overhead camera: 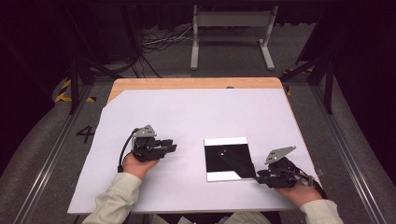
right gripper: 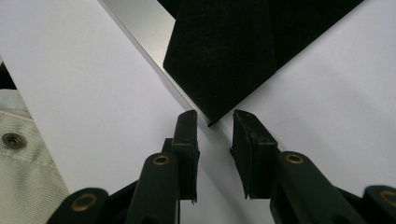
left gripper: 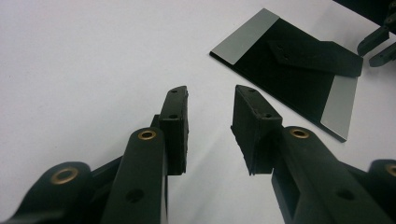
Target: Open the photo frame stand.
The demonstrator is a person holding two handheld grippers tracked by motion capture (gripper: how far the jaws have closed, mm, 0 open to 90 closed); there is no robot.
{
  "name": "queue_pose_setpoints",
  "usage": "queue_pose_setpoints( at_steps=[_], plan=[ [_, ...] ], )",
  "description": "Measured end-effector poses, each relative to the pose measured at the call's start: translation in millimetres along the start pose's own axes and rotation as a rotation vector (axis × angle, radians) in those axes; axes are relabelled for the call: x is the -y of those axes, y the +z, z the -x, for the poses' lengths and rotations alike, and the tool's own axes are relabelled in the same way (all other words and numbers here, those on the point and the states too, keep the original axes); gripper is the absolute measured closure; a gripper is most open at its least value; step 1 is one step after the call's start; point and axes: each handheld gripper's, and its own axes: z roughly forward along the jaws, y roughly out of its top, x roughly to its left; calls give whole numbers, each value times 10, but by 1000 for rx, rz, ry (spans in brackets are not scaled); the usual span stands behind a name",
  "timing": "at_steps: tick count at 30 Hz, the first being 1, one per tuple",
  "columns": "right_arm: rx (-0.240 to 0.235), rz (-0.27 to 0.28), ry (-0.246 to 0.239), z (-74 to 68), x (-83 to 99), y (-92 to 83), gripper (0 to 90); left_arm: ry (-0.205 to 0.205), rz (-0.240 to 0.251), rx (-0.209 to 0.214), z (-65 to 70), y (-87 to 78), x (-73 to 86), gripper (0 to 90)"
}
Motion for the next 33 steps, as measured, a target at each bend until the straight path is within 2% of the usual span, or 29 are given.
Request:
queue_pose_setpoints(
  at_steps=[4,8,11,16,29,33],
  plan=[
    [0,-14,-6,-13,-12,20,707,-8,-3,5,-1,1,0,657],
    [21,-44,-23,-41,-38,48,715,-21,-2,8,6,6,1,649],
    [31,-52,-28,-50,-48,58,724,-7,-4,4,1,5,-3,648],
    [61,-67,-45,-74,-68,67,770,-24,-3,11,6,8,1,645],
    [76,-69,-97,-96,-58,58,870,-27,-3,15,1,12,2,633],
    [80,-51,-105,-102,-59,19,894,-26,-3,17,-2,13,3,631]
  ],
)
